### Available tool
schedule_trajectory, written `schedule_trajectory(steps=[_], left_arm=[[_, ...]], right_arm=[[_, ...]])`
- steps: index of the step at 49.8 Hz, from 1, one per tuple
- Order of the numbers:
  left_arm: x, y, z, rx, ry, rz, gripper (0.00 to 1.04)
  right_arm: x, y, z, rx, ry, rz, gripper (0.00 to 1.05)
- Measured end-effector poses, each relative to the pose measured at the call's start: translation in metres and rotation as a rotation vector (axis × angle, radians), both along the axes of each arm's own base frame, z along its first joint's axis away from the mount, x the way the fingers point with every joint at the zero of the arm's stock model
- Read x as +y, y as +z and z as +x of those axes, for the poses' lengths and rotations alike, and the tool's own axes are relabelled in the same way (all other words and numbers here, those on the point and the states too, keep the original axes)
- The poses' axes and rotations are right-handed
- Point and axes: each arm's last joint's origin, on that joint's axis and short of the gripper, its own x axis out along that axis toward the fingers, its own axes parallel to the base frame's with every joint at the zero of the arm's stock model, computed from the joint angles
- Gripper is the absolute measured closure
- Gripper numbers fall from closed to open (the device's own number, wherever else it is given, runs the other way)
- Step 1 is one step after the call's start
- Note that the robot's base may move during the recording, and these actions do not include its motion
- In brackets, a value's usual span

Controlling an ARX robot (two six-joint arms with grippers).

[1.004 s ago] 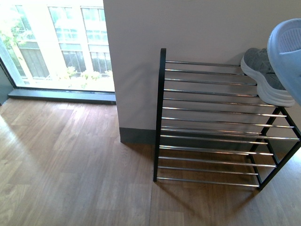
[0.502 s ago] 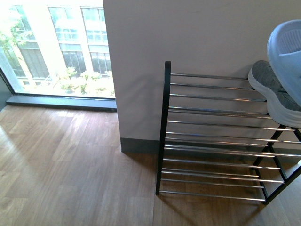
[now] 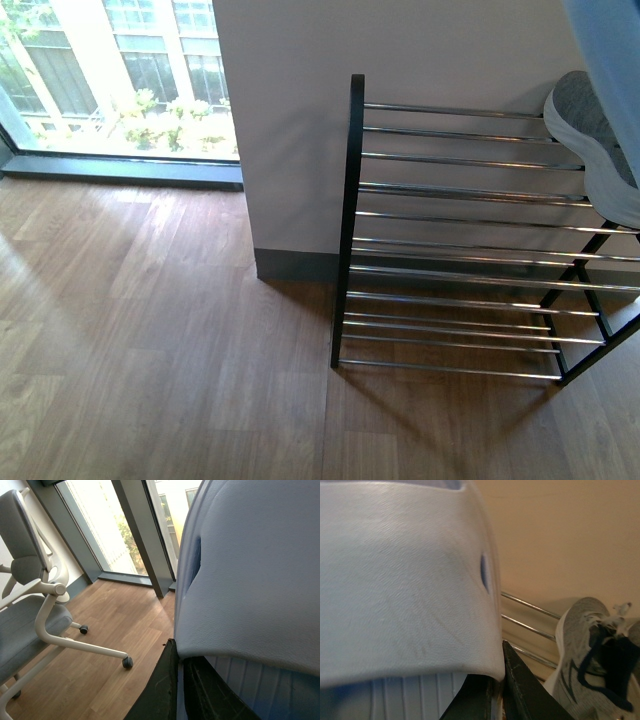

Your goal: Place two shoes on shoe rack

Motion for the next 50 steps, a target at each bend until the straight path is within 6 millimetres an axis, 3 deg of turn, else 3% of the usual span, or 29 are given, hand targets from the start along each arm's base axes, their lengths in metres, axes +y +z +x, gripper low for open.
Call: schedule_trajectory(steps=[18, 36, 44, 50], left_arm=[[0.0, 0.0, 0.0, 0.0, 0.001, 0.0, 1.03], [0.0, 0.0, 0.0, 0.0, 0.001, 0.0, 1.03], [0.0, 0.0, 0.0, 0.0, 0.001, 0.0, 1.03], [0.0, 0.0, 0.0, 0.0, 0.001, 0.0, 1.03]], right_arm=[[0.033, -0.005, 0.113, 0.133, -0.075, -0.035, 1.03], [0.043, -0.055, 0.215, 0.327, -0.215, -0.191, 1.03], [0.031, -0.074, 0.244, 0.453, -0.319, -0.258, 1.03], [0.019, -0.081, 0.251, 0.499, -0.368, -0.288, 1.03]])
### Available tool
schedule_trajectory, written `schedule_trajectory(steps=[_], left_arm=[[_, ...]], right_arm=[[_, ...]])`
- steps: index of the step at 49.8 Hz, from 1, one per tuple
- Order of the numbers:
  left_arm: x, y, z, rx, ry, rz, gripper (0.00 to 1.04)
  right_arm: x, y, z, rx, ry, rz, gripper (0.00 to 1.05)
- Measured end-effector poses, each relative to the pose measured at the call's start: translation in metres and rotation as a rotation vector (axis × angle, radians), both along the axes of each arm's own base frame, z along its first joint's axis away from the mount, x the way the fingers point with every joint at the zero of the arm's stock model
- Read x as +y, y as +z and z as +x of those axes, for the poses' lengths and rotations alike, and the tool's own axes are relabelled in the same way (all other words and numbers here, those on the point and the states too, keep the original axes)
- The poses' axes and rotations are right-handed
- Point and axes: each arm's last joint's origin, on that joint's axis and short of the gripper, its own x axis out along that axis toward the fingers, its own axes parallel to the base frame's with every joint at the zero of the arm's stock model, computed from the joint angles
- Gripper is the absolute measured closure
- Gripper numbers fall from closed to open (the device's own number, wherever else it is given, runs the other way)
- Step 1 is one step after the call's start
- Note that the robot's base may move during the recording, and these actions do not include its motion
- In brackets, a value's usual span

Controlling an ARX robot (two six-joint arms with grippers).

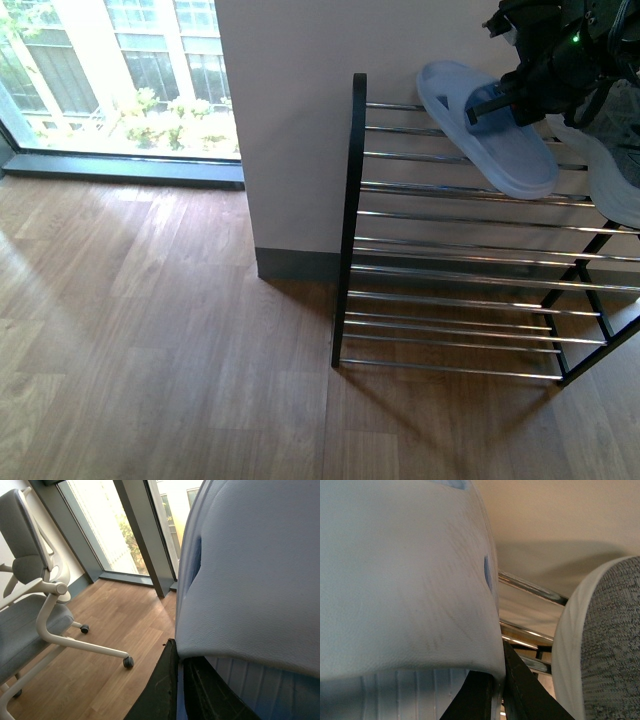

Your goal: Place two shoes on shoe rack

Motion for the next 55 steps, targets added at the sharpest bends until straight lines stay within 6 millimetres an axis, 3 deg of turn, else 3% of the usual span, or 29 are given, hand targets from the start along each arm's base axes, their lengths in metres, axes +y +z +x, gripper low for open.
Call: schedule_trajectory(steps=[11, 31, 43, 55], left_arm=[[0.0, 0.0, 0.0, 0.0, 0.0, 0.0, 1.03], [0.0, 0.0, 0.0, 0.0, 0.0, 0.0, 1.03], [0.0, 0.0, 0.0, 0.0, 0.0, 0.0, 1.03], [0.0, 0.0, 0.0, 0.0, 0.0, 0.0, 1.03]], right_arm=[[-0.023, 0.009, 0.006, 0.025, -0.071, -0.063, 1.03], [-0.036, 0.013, 0.003, 0.111, -0.098, -0.072, 1.02], [-0.036, 0.014, -0.002, 0.155, -0.082, 0.04, 0.62], [-0.031, 0.062, -0.004, 0.148, 0.124, 0.082, 0.25]])
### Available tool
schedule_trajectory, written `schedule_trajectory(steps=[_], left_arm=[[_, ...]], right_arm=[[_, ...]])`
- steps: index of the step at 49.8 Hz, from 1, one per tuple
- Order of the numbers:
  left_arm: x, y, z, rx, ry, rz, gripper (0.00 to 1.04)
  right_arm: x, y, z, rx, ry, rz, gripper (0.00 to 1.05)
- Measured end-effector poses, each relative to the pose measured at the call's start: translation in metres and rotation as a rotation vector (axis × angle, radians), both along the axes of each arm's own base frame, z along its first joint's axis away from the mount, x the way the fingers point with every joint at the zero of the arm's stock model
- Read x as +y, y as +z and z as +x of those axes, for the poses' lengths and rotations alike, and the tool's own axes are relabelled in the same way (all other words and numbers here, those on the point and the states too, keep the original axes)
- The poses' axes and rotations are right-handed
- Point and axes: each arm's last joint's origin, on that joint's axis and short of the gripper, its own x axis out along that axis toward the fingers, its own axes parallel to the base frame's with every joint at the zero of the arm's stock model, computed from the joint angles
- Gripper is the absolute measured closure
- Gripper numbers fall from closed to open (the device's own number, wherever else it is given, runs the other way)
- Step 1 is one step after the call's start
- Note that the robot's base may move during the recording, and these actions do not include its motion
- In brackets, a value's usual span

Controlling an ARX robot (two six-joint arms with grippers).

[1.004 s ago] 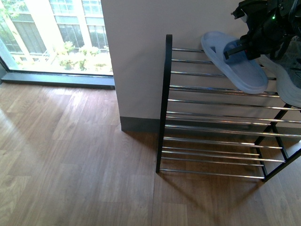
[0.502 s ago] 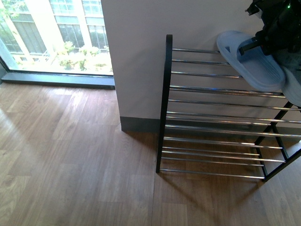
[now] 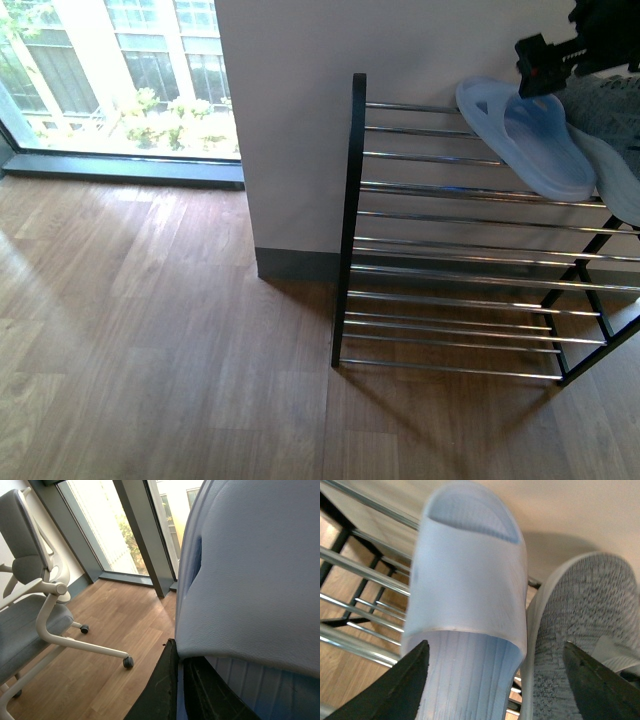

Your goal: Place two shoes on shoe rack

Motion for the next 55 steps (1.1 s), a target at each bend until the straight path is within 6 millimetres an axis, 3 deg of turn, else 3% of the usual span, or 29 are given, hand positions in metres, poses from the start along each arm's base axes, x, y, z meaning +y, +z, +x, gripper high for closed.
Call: schedule_trajectory(steps=[6, 11, 14, 23, 30, 38, 44, 50, 55], left_arm=[[0.0, 0.0, 0.0, 0.0, 0.0, 0.0, 1.03], [0.0, 0.0, 0.0, 0.0, 0.0, 0.0, 1.03], [0.0, 0.0, 0.0, 0.0, 0.0, 0.0, 1.03], [0.0, 0.0, 0.0, 0.0, 0.0, 0.0, 1.03], [0.0, 0.0, 0.0, 0.0, 0.0, 0.0, 1.03], [0.0, 0.0, 0.0, 0.0, 0.0, 0.0, 1.03], [0.0, 0.0, 0.0, 0.0, 0.0, 0.0, 1.03], [0.0, 0.0, 0.0, 0.0, 0.0, 0.0, 1.03], [0.0, 0.0, 0.0, 0.0, 0.0, 0.0, 1.03]], right_arm=[[-0.005, 0.034, 0.0, -0.027, 0.126, -0.064, 0.09], [-0.016, 0.057, -0.001, -0.091, 0.208, -0.169, 0.1], [-0.03, 0.082, -0.006, -0.195, 0.284, -0.285, 0.09], [-0.056, 0.124, -0.039, -0.409, 0.305, -0.36, 0.09], [-0.066, 0.141, -0.076, -0.526, 0.261, -0.359, 0.09], [-0.069, 0.133, -0.116, -0.602, 0.213, -0.286, 0.09], [-0.065, 0.105, -0.141, -0.586, 0.176, -0.17, 0.09], [-0.045, 0.076, -0.164, -0.772, 0.068, 0.07, 0.3], [-0.021, 0.067, -0.192, -0.838, 0.023, 0.21, 0.46]])
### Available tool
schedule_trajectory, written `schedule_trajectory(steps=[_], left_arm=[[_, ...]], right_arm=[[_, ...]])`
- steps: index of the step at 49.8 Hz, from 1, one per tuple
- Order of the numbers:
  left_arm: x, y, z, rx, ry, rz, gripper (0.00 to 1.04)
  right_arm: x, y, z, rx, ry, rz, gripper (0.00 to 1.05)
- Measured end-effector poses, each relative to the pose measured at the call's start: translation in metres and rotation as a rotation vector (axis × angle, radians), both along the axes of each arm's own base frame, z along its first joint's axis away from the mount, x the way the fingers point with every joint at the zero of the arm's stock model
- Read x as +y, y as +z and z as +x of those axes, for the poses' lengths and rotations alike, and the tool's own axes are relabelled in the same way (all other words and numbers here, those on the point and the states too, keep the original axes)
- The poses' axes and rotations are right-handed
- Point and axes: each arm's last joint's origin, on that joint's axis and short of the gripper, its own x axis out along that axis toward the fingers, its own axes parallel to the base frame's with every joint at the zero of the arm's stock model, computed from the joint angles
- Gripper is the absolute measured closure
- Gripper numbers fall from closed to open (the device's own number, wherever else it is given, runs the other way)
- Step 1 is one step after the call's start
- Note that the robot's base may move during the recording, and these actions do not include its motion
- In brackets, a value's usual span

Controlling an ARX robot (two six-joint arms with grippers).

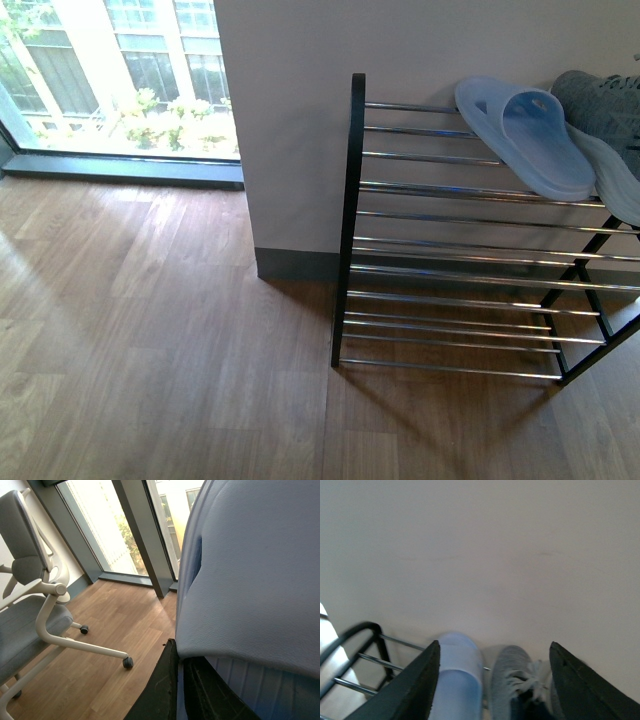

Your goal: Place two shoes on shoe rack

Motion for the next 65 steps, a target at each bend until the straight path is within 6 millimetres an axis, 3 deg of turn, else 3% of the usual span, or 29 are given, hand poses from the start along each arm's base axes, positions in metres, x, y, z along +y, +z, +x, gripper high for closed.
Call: schedule_trajectory(steps=[8, 22, 52, 65], left_arm=[[0.0, 0.0, 0.0, 0.0, 0.001, 0.0, 1.03], [0.0, 0.0, 0.0, 0.0, 0.0, 0.0, 1.03], [0.0, 0.0, 0.0, 0.0, 0.0, 0.0, 1.03], [0.0, 0.0, 0.0, 0.0, 0.0, 0.0, 1.03]], right_arm=[[0.027, -0.008, -0.036, -0.034, 0.012, 0.077, 0.68], [0.05, -0.037, -0.08, 0.008, -0.001, 0.114, 1.03], [0.089, -0.064, -0.159, 0.005, 0.013, 0.118, 1.03], [0.09, -0.074, -0.18, 0.0, 0.006, 0.119, 1.03]])
